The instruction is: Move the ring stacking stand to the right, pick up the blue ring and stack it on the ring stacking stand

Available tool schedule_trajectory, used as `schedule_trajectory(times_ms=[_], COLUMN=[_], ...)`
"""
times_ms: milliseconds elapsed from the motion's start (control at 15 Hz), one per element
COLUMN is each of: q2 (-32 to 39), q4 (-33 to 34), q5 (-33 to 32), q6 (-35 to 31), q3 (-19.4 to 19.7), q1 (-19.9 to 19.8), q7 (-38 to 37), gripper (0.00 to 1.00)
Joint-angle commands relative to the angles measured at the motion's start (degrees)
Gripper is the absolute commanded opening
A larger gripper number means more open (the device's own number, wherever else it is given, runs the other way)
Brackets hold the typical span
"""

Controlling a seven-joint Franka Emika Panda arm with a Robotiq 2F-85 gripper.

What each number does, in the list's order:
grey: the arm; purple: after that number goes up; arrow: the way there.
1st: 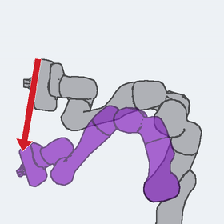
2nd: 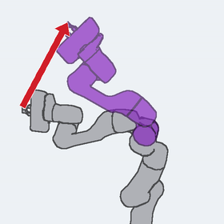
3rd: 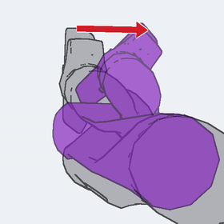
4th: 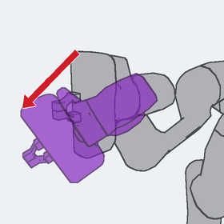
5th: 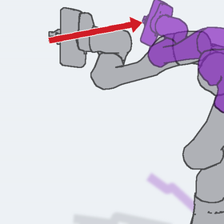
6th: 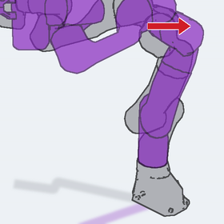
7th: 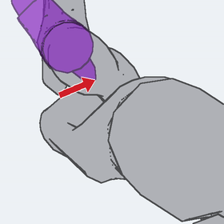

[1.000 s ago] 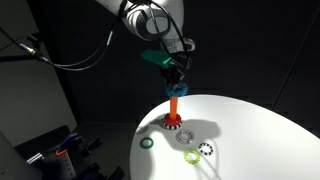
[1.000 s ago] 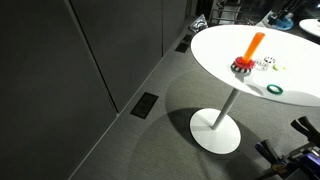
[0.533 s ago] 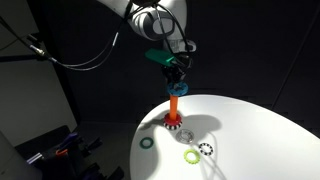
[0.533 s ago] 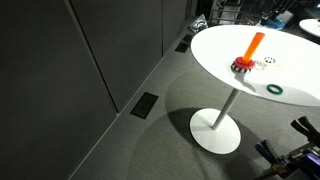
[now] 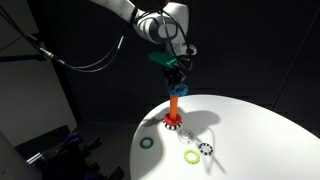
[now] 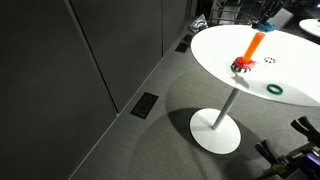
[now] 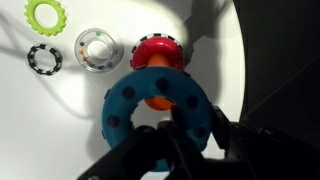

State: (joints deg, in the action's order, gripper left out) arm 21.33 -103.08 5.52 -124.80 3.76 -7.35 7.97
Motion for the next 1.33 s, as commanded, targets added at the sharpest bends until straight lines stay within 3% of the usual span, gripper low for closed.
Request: schedule_trajectory(times_ms=[0,733,1267], q2=[2.6,5.6,6.25], q4=[4.44,9.09,9.54], q5=[0.35,-0.36,-1.22], q6=[3.19,10.08,9.47], q3=[-0.35,-0.13,0.11], q1=[-0.14,0.06,0.38], q7=[-1.17,-3.0,-4.28], gripper=[0.1,0.1,0.1])
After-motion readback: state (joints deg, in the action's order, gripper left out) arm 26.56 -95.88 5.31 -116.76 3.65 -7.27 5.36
